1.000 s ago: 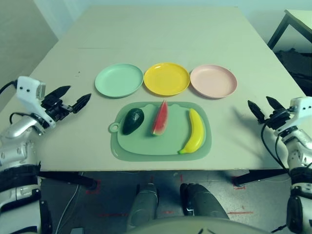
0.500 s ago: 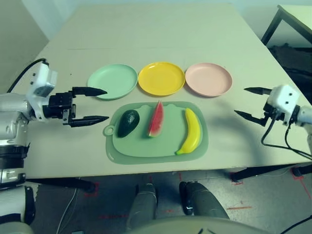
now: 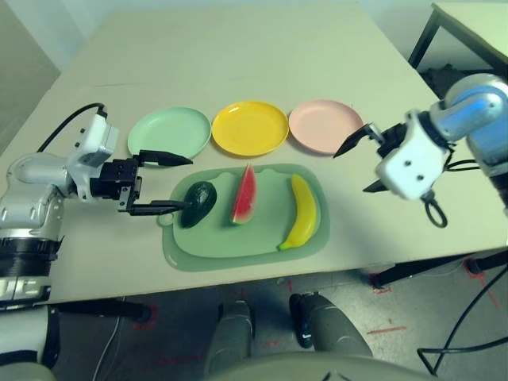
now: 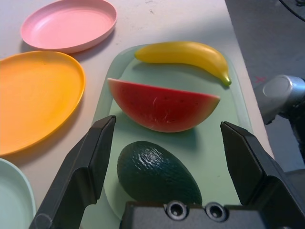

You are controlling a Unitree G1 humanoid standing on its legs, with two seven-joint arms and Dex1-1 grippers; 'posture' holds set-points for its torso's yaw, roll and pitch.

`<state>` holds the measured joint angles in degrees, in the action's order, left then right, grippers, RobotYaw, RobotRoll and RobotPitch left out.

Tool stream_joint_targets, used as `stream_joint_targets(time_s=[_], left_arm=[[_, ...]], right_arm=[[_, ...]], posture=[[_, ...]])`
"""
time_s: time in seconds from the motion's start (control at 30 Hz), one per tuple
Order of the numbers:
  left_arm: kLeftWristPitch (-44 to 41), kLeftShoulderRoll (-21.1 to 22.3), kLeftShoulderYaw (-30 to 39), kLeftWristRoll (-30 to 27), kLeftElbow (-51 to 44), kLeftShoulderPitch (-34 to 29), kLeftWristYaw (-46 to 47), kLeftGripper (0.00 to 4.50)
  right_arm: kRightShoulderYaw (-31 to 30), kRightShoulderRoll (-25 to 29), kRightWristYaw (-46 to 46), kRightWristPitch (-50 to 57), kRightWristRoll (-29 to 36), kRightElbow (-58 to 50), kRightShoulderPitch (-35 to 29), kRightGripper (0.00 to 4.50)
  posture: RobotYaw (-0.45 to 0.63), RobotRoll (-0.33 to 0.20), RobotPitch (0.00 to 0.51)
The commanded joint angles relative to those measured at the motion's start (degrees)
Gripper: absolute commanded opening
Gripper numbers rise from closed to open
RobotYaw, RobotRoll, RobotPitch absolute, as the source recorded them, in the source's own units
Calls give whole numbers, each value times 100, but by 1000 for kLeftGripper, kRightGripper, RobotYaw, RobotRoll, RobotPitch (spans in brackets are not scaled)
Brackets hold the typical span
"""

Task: Place the fruits into color-matched plates.

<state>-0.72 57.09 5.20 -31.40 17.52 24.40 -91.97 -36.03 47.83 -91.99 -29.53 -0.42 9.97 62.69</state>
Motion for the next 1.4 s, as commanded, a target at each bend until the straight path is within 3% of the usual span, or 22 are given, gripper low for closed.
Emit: stream_joint_targets(time_s=[0.03,0.27,0.73,1.17,1.27,1.4], left_arm=[[-2,168,-245,-158,-94,-78,-53,4474],[96,212,-372,-193,-145,-76,-53,4474],[69,-22,-302,-5,-101,26,-53,4474],[32,-30,-256,69,-89,163,-53,4474],[32,-34,-244,79,-135,142,-53,4500],[17,-18,-230,79,-161,131,-53,4500]], right_arm=[[-413,-161,-51,-125,-195,159,141,4500],[-659,-488,-51,-412,-410,385,135,4500],[-593,-1536,74,-769,-1073,1162,130,4500],[-776,-1727,5,-666,-1416,1015,-403,4500],[-816,-1720,22,-704,-1515,1039,-498,4007],[-801,-1752,43,-700,-1575,1120,-516,2595]], posture=[[-50,0,151],[-33,0,161],[-5,0,173],[12,0,183],[19,0,184],[20,0,184]])
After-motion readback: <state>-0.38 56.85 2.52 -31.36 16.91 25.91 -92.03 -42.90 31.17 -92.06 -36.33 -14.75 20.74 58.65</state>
